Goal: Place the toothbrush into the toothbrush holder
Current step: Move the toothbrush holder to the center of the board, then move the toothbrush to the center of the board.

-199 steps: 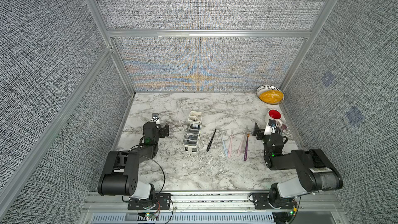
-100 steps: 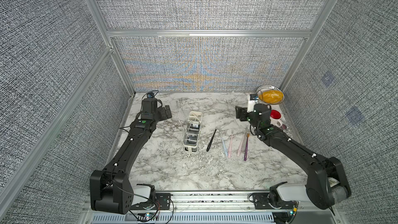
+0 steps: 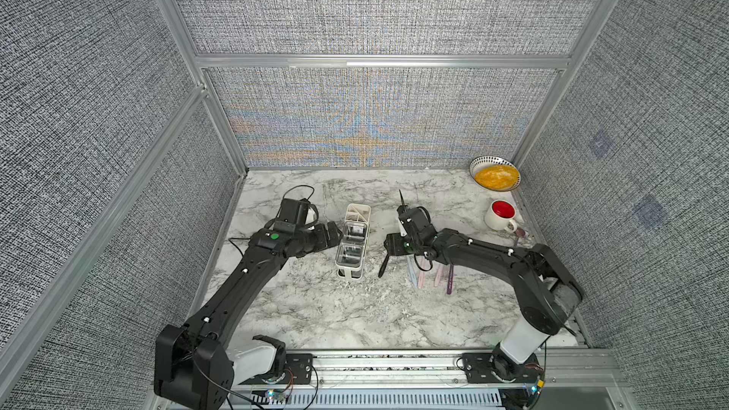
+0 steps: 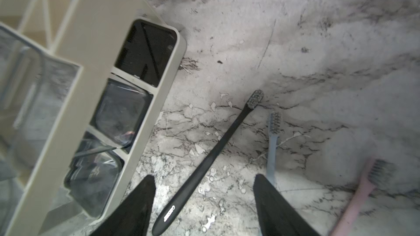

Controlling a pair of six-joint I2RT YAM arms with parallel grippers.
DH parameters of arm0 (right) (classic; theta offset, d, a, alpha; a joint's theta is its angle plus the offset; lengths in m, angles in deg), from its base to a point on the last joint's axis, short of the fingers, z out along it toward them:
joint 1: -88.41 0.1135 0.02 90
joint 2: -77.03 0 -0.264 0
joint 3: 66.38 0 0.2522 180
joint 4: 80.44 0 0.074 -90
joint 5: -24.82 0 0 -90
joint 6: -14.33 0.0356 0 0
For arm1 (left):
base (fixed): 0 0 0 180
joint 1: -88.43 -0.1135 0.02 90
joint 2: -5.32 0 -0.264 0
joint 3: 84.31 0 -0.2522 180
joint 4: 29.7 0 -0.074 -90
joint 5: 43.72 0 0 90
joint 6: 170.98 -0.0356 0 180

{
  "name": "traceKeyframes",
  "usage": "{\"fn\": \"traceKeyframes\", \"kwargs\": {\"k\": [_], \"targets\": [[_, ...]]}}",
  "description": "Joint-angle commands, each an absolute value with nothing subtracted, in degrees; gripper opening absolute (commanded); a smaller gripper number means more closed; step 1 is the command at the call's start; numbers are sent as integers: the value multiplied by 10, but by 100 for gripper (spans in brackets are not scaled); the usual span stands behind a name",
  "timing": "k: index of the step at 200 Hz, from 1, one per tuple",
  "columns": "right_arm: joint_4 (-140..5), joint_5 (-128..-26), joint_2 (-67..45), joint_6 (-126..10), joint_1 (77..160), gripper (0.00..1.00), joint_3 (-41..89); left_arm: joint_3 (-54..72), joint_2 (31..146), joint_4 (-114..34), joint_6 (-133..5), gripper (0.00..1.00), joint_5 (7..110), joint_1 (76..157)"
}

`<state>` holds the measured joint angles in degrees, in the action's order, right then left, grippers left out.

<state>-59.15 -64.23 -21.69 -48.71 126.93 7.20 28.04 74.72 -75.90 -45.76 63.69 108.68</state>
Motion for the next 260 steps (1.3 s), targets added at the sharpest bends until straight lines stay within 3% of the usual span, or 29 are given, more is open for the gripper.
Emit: {"fn": "traceKeyframes", "kwargs": {"k": [1,43,68,192,238,260], "targets": [[-591,-670,-239,-455,1271,66,78,297,738,-704,-405,99,703,1104],[-615,-698,-289,-440,1278,65,88,276,761,-761,-457,96,635,1118],[-603,-685,-308,-445,1280,64,102,267,787,-778,-481,88,591,1120],[-588,-609,-318,-503,1281,26,110,182,962,-711,-554,65,502,1133],[-593,-607,-319,-519,1281,22,103,138,1008,-709,-618,39,488,1169],[-594,-598,-315,-524,1281,21,98,127,1022,-710,-638,36,485,1184]]}}
